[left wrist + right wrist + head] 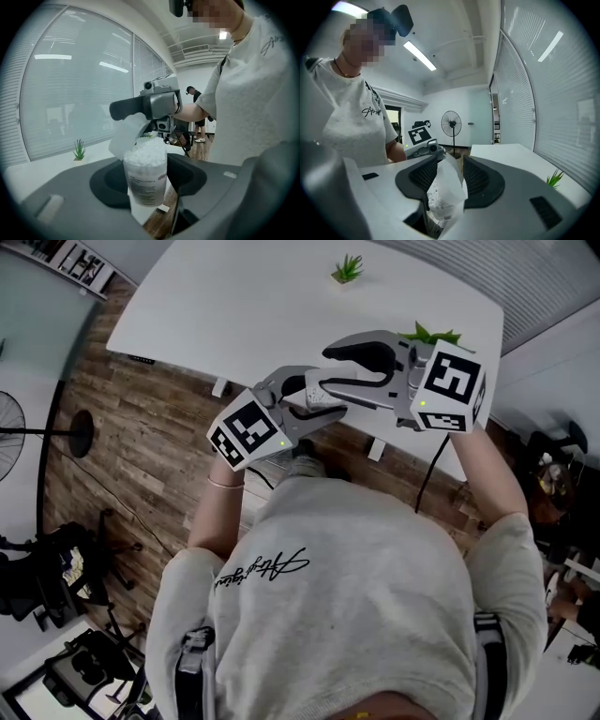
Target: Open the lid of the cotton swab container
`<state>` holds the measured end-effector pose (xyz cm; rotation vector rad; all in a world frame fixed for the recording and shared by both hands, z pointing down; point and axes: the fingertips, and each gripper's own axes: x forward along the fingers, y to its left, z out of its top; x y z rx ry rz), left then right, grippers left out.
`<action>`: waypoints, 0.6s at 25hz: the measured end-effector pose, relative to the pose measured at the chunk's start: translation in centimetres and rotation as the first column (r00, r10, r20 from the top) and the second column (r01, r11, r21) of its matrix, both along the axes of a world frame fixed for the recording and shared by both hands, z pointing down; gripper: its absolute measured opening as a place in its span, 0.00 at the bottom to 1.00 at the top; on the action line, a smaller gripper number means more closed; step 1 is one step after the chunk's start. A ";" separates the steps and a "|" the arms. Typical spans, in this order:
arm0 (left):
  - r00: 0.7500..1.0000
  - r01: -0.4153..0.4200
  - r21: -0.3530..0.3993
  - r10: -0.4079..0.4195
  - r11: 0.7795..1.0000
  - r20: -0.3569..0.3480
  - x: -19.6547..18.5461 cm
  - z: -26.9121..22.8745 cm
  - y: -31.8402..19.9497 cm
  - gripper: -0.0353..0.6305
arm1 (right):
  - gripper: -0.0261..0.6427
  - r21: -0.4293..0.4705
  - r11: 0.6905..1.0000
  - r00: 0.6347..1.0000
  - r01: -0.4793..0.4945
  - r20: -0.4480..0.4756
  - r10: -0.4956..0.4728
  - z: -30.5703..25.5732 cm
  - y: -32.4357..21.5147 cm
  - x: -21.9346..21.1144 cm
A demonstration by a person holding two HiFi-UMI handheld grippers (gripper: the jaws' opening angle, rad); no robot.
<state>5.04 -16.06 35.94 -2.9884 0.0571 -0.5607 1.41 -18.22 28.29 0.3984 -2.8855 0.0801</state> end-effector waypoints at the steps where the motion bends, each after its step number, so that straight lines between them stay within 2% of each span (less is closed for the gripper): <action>1: 1.000 -0.001 0.000 0.001 1.000 -0.003 0.0 0.0 0.1 0.38 | 0.30 0.008 1.000 1.000 -0.011 0.011 0.011 -0.3 -0.1 0.0; 4: 1.000 -0.005 -0.003 0.005 1.000 -0.017 0.2 -0.2 0.5 0.38 | 0.17 0.034 0.998 0.998 -0.047 0.032 0.046 -1.1 -0.4 0.2; 7: 1.000 -0.012 0.002 0.012 1.000 -0.017 0.4 -0.3 0.8 0.38 | 0.14 0.056 0.996 0.997 -0.076 0.030 0.075 -1.2 -0.8 0.4; 15: 0.999 -0.015 -0.010 0.015 1.000 -0.039 0.3 -0.5 1.1 0.38 | 0.13 0.040 0.993 0.993 -0.110 0.056 0.107 -1.2 -1.6 0.8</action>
